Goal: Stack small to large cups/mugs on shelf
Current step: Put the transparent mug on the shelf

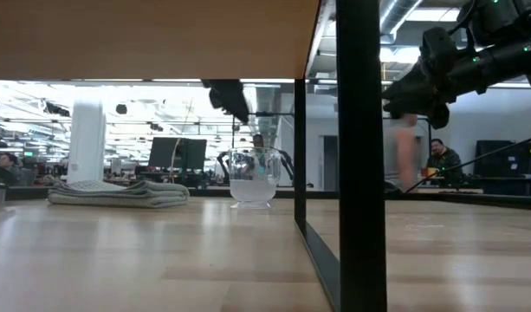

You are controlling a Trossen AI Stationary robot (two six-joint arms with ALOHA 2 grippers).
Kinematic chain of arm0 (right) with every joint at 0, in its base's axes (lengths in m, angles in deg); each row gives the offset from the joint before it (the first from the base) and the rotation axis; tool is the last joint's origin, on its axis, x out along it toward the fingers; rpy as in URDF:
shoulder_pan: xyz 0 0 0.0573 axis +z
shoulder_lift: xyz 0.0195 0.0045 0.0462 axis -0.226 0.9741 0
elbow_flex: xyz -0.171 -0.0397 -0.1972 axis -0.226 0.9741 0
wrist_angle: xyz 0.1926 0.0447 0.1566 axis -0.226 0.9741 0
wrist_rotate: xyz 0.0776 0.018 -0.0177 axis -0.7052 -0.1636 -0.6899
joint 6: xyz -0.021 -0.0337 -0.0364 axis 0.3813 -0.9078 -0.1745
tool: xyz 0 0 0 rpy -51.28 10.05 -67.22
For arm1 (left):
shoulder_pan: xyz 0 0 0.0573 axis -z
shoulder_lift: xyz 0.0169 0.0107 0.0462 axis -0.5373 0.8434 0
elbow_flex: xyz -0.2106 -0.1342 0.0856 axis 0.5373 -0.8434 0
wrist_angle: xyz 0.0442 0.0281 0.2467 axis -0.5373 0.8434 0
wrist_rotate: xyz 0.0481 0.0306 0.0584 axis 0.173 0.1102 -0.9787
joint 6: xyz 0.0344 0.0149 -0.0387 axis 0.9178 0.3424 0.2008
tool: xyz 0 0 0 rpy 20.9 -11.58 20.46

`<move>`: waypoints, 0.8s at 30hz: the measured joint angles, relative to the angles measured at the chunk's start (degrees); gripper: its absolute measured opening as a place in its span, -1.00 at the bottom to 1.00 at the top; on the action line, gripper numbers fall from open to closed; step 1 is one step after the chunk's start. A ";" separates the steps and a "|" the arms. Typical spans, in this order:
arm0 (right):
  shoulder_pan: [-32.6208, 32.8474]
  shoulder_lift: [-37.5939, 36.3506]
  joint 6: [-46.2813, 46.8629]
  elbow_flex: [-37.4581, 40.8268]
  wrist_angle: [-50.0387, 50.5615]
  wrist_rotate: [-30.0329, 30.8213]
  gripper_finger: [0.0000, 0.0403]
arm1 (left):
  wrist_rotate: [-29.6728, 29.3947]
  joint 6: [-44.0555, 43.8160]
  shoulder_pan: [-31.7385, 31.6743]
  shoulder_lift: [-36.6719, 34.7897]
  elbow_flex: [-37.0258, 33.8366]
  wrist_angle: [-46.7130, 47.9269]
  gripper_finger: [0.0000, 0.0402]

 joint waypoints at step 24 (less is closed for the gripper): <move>0.07 0.81 0.48 -0.06 1.31 0.00 -0.11 | -5.07 -4.55 2.89 7.24 0.05 -1.43 -0.36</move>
